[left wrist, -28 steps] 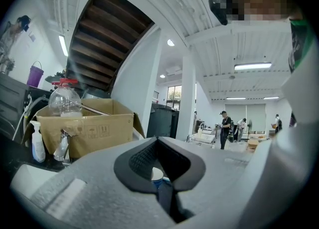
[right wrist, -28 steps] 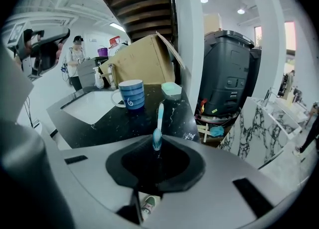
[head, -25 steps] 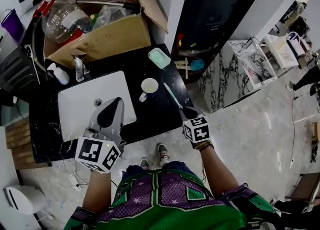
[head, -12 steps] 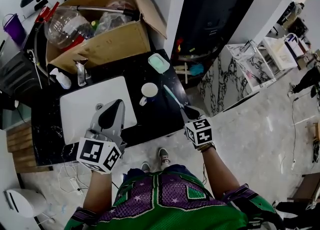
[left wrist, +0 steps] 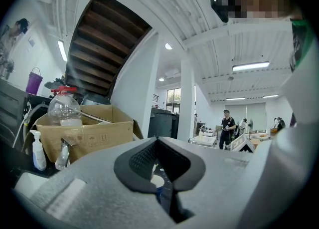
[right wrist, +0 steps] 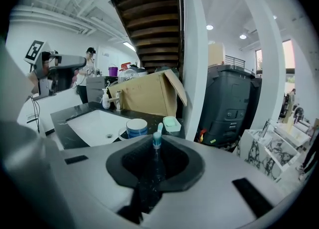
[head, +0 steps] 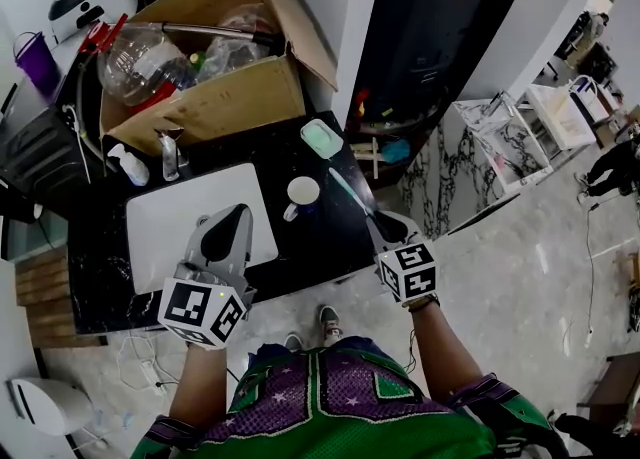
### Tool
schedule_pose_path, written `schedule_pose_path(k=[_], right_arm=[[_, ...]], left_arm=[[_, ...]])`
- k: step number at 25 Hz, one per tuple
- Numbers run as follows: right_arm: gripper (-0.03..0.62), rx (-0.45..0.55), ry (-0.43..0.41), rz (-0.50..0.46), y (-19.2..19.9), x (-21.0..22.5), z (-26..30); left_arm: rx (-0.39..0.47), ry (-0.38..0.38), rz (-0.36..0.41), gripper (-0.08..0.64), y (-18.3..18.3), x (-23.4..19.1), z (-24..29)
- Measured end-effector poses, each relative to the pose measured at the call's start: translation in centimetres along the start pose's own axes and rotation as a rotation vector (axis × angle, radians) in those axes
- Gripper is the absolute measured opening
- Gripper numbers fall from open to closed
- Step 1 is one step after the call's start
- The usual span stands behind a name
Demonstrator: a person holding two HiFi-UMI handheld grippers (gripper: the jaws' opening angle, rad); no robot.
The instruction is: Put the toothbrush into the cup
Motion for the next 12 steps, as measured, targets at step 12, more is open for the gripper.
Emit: schedule_pose_path(k=[12], right_arm=[[0.049,0.046,-0.038,-0.059,-2.3,-2.0,-0.6]], left_arm=[[0.018,-0.01,0.002,0.015,-0.4,-0.2,-0.4]])
Point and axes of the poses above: the fingertips, and each gripper's own axes: z forward along the fingers, x to its right, y out of its underside, the point moved 7 cm from there along -z, backward along the fingers, and after that the axes turned 4 degrees about x, right-handed, at the moved point
